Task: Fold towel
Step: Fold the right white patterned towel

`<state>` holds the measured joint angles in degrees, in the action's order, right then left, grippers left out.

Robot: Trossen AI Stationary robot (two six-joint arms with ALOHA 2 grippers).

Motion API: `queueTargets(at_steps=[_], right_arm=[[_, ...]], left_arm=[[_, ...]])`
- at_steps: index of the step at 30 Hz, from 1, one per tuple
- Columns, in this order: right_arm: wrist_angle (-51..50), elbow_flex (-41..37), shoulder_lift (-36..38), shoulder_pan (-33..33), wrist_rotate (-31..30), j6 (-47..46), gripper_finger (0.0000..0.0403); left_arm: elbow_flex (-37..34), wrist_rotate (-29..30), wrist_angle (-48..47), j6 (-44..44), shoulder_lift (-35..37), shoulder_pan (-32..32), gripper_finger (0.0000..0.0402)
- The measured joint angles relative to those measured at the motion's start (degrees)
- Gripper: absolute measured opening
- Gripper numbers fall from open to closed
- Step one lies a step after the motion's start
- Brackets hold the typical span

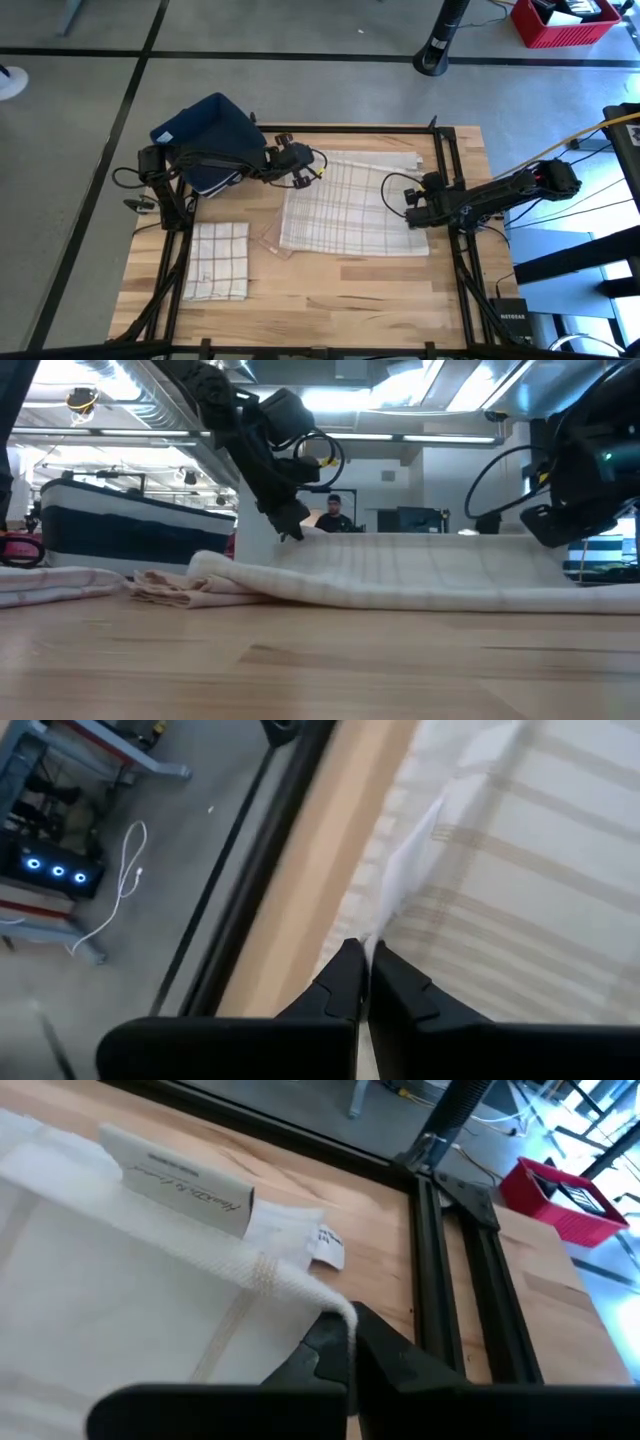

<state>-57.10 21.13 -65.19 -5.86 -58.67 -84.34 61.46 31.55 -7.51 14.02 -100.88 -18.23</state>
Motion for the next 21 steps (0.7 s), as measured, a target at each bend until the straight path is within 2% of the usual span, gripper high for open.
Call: queueTargets(at_steps=[5,11,17,21], right_arm=[[2.65,-0.95,0.00,3.27,-1.12,2.40,0.0003],[5.00,-0.97,-0.04,8.06,-3.57,4.34,0.0014],[11.02,-1.05,-0.33,13.22,-4.33,9.86,0.0069],[14.24,-1.05,-0.31,16.46,-2.64,14.70,0.0118]], left_arm=[[-0.10,-1.20,6.98,-0.09,-1.36,-1.77,0.0001],[-0.14,-1.83,10.83,-0.15,-3.36,-3.64,0.0001],[-0.23,-0.72,11.15,-3.37,-4.22,-5.97,0.0012],[-0.23,-0.89,10.85,-7.41,-4.22,-7.68,0.0062]])
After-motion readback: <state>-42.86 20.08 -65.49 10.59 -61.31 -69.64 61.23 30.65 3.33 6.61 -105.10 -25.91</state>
